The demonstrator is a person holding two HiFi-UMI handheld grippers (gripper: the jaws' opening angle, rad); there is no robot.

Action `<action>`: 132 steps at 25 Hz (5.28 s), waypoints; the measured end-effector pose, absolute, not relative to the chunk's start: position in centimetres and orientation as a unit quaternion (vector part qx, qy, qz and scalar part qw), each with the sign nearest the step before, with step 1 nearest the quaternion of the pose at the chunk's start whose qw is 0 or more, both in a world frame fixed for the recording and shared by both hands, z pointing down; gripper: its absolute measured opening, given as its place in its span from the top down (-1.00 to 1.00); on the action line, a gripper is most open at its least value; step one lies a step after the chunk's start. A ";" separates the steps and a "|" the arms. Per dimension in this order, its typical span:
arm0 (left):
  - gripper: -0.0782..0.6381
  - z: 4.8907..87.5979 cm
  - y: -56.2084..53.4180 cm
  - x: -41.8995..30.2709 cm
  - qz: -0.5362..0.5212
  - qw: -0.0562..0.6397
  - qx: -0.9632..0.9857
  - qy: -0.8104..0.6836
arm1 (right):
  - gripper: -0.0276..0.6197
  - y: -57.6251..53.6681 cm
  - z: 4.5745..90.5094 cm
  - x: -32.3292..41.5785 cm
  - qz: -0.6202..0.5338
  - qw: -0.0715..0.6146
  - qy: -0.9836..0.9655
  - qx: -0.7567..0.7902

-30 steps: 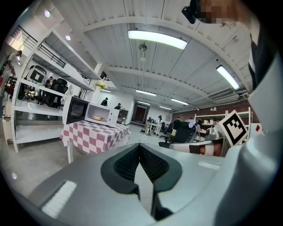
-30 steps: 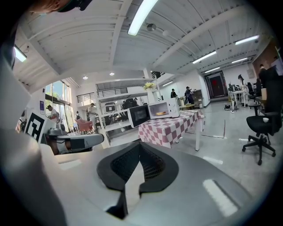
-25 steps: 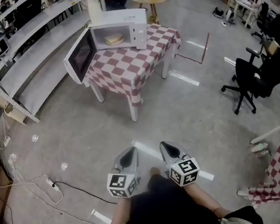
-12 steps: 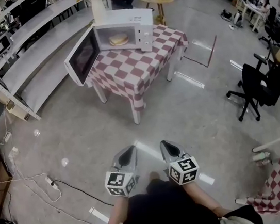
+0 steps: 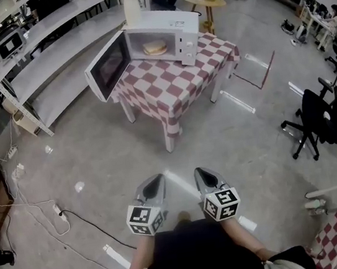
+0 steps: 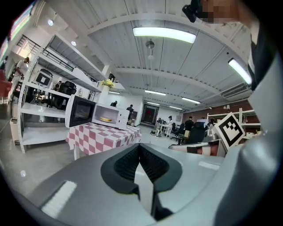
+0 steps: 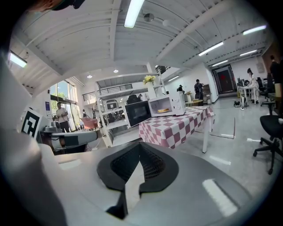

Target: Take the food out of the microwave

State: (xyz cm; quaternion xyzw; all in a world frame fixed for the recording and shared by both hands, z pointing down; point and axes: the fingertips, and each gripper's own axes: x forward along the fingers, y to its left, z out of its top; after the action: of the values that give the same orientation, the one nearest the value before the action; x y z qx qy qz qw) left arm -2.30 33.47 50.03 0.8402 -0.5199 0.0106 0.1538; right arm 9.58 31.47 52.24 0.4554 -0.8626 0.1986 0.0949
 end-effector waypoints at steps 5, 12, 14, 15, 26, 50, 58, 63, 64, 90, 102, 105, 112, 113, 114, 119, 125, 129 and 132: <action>0.75 50.4 32.7 -1.9 0.011 0.156 0.834 -0.529 | 0.91 30.8 52.4 9.6 0.200 0.096 -0.870 0.441; 0.76 50.8 32.2 -0.5 0.012 0.159 0.835 -0.527 | 0.91 30.5 53.2 11.2 0.216 0.091 -0.864 0.447; 0.75 51.0 32.3 -0.2 0.013 0.161 0.835 -0.526 | 0.91 30.7 53.2 11.6 0.217 0.090 -0.863 0.448; 0.75 51.0 32.3 -0.1 0.014 0.162 0.835 -0.526 | 0.91 30.7 53.2 11.8 0.217 0.089 -0.862 0.449; 0.76 51.0 33.2 0.7 0.015 0.170 0.830 -0.531 | 0.91 32.0 53.9 12.8 0.231 0.092 -0.859 0.447; 0.75 51.3 26.2 -0.3 0.007 0.192 0.831 -0.523 | 0.91 25.6 53.9 11.8 0.233 0.092 -0.854 0.456; 0.75 51.0 22.7 -0.8 0.008 0.194 0.832 -0.520 | 0.91 22.2 53.5 10.8 0.239 0.091 -0.854 0.452; 0.75 51.1 20.9 -1.4 0.010 0.195 0.832 -0.520 | 0.91 20.2 53.7 10.0 0.242 0.092 -0.855 0.450; 0.75 51.1 20.6 -1.6 0.011 0.195 0.831 -0.521 | 0.91 19.9 53.7 9.8 0.243 0.092 -0.855 0.450; 0.75 51.1 11.0 -6.9 0.009 0.209 0.823 -0.528 | 0.91 10.3 53.2 5.5 0.240 0.110 -0.853 0.451; 0.75 51.5 6.2 -8.0 0.008 0.210 0.831 -0.516 | 0.91 5.7 53.3 4.4 0.238 0.111 -0.847 0.462; 0.75 51.6 5.0 -8.2 0.009 0.209 0.834 -0.511 | 0.91 4.7 53.4 4.2 0.240 0.109 -0.844 0.467; 0.75 51.5 2.1 -8.2 0.008 0.204 0.844 -0.496 | 0.91 2.2 53.5 4.2 0.240 0.099 -0.837 0.482; 0.75 51.5 1.8 -8.2 0.008 0.203 0.846 -0.494 | 0.91 1.9 53.5 4.1 0.240 0.097 -0.836 0.485; 0.75 51.6 1.5 -8.2 0.009 0.202 0.847 -0.491 | 0.91 1.6 53.5 4.0 0.240 0.095 -0.835 0.486; 0.76 51.9 0.4 -8.3 0.013 0.202 0.851 -0.484 | 0.91 0.8 53.7 3.6 0.241 0.091 -0.832 0.491; 0.75 52.1 -0.1 -8.1 0.017 0.204 0.855 -0.477 | 0.91 0.1 53.8 3.4 0.242 0.091 -0.832 0.492; 0.75 52.0 -0.3 -8.3 0.016 0.203 0.856 -0.475 | 0.91 -0.2 53.5 3.0 0.239 0.091 -0.834 0.489; 0.75 52.0 -0.2 -8.3 0.015 0.204 0.857 -0.473 | 0.91 0.2 53.4 3.1 0.237 0.094 -0.834 0.490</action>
State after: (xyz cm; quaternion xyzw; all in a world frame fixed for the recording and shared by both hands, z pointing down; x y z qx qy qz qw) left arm -8.27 -0.18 52.00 0.8571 -0.4729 0.0151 0.2040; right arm 3.10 0.20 53.43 0.4901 -0.8335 0.2370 0.0939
